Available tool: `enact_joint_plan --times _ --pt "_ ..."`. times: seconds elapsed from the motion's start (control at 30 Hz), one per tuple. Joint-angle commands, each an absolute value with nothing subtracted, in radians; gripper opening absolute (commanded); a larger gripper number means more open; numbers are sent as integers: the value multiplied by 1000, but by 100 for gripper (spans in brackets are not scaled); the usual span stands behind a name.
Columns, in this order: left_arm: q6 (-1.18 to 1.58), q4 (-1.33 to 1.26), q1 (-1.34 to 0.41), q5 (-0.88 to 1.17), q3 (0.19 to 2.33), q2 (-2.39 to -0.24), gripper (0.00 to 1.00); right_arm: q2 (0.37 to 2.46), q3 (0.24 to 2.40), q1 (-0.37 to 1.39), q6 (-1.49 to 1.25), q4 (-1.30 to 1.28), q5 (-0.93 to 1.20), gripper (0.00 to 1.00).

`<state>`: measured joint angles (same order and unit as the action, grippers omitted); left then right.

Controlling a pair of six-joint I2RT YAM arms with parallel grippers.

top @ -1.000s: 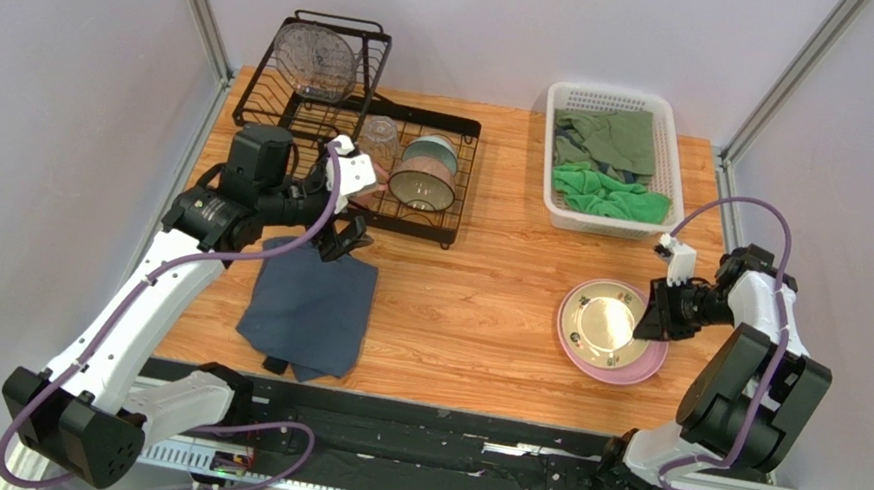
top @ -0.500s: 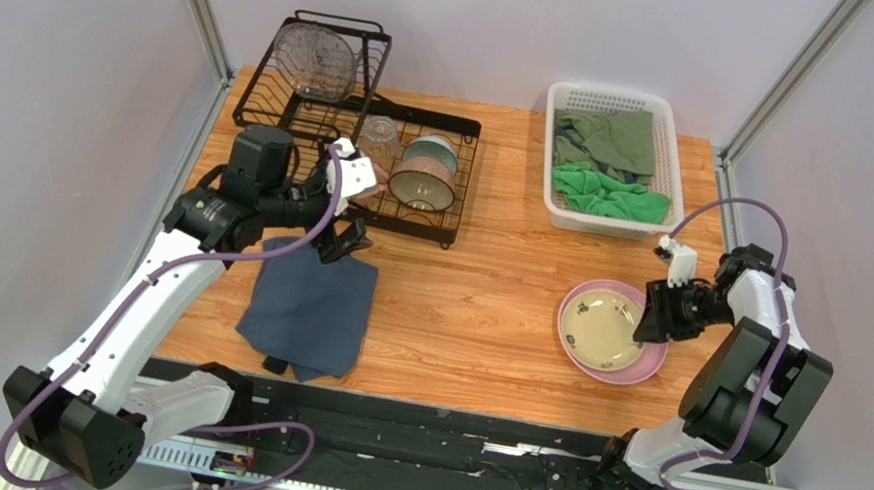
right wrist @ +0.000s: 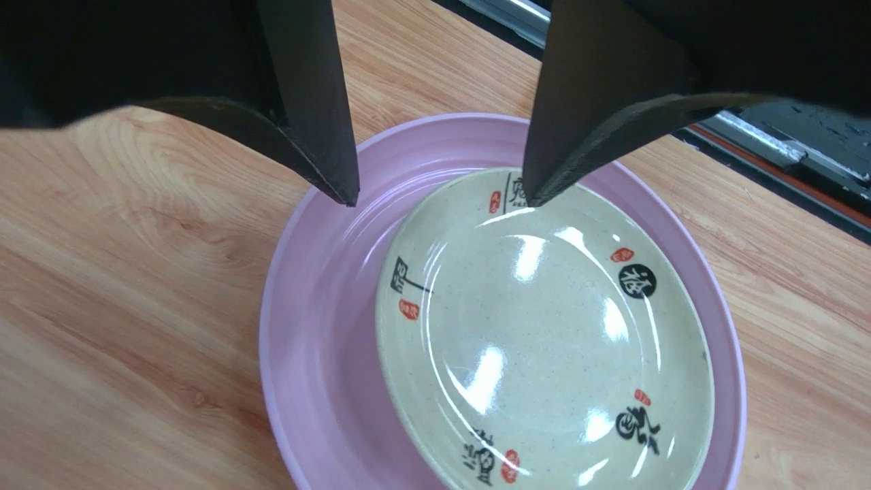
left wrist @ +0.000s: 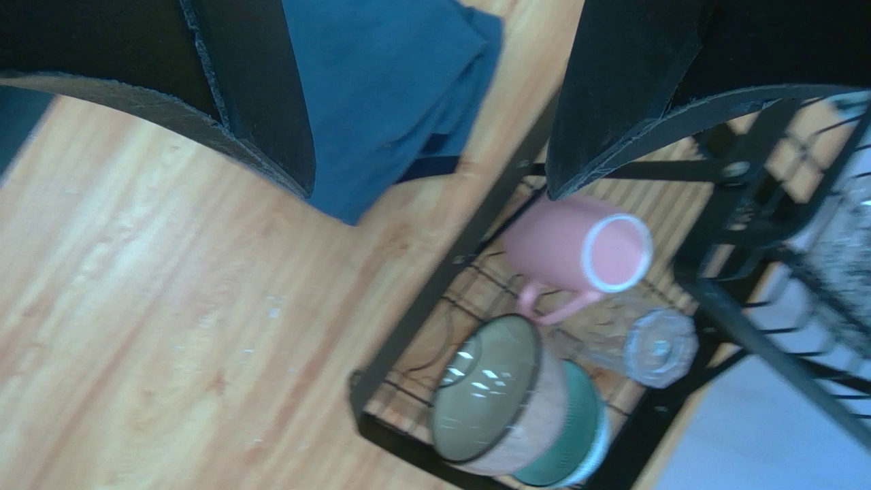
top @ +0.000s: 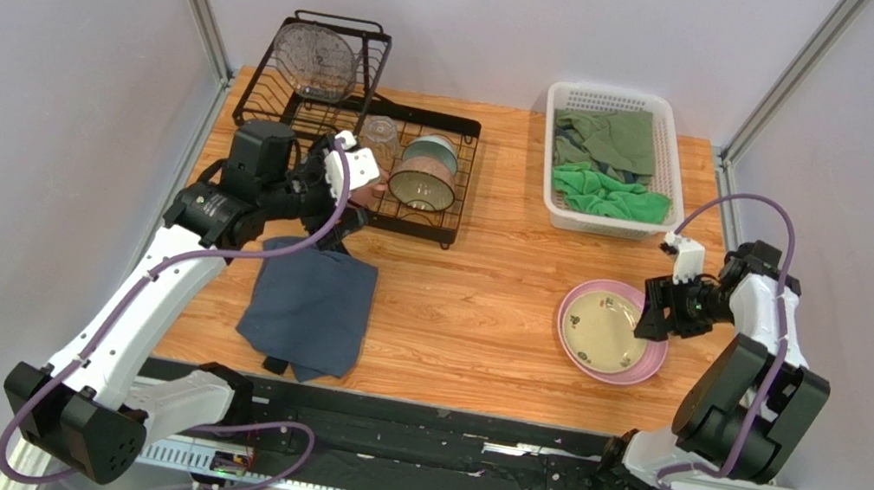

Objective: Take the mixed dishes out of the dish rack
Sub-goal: Place the plate at the center of the board, then pick up the plate from the dish rack.

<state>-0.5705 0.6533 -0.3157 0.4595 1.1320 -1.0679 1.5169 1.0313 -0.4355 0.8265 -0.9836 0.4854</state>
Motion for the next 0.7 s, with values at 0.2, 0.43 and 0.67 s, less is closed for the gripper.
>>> enact_joint_plan --times 0.2,0.43,0.67 --pt "-846 580 -316 194 1380 -1164 93 1279 1156 -433 801 -1060 592 76" --pt "-1130 656 -285 127 1656 -1345 94 1175 1181 -365 759 -1062 635 82" --pt "-1408 775 -238 106 1945 -1592 93 1187 1218 -328 729 -1081 687 83"
